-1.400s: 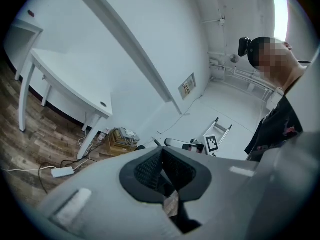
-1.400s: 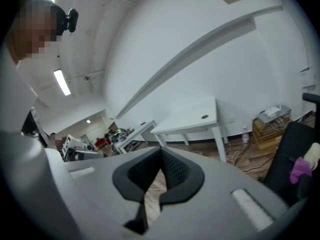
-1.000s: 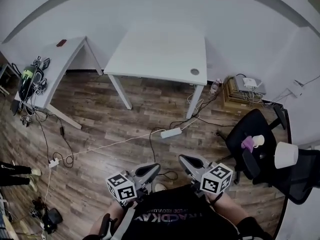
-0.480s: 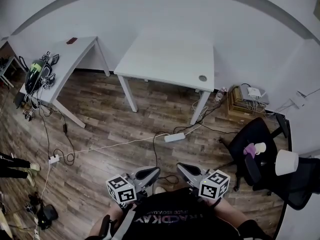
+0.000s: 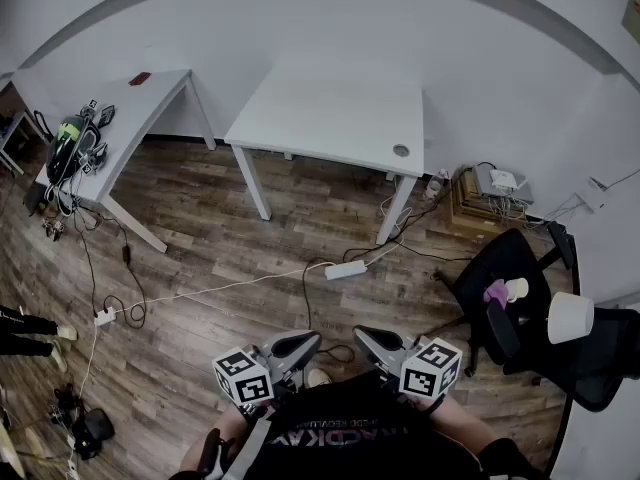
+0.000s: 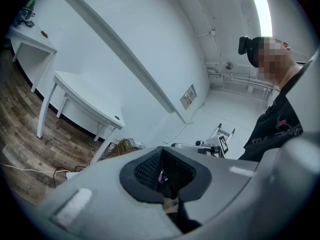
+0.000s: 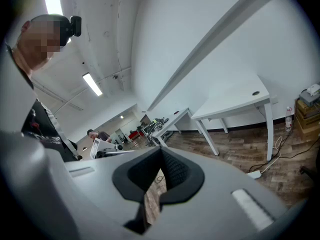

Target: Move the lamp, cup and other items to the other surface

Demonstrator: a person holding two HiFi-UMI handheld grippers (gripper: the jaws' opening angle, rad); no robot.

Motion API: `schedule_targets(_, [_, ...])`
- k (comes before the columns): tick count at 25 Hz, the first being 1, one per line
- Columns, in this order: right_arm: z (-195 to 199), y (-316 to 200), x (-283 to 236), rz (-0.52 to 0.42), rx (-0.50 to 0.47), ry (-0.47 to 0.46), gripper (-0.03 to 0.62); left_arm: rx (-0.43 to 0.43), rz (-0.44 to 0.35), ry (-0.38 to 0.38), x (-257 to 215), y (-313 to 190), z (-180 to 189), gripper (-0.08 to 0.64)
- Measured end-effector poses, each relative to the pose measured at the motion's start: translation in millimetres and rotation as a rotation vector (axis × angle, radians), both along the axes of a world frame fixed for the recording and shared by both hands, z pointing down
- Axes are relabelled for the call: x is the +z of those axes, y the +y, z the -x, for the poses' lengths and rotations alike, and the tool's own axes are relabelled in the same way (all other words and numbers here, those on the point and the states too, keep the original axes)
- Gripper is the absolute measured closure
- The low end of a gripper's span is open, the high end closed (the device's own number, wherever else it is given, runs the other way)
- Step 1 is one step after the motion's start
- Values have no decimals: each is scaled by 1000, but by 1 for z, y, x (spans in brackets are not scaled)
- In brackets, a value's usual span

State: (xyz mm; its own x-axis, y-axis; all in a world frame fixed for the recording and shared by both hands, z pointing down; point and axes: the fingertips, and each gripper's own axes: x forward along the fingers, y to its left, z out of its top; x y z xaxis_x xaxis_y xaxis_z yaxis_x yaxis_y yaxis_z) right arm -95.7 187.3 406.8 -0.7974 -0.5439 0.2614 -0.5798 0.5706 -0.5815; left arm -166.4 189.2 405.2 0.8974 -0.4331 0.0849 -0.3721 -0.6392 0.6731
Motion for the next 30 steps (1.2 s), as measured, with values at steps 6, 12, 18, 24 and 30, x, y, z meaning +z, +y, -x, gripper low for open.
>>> schedule_targets(6, [-3,8,1,-1,14,0,588,14,8,2,3,6,-3,557])
schedule_targets(12, [0,16,3,-3,23,-5,588,30,7,6,4,12,-2,557])
schedule_targets(18, [0,21,1,-8,25,-9,588,35,12,1,4,16,-4,557])
schedule_targets(24, [1,24,2,-10,24,-9,588,37,13,-3,3,19,-4,557])
schedule_targets(30, [0,25,0,-11,29,-14,588,39,11,2,3,20,-4,557])
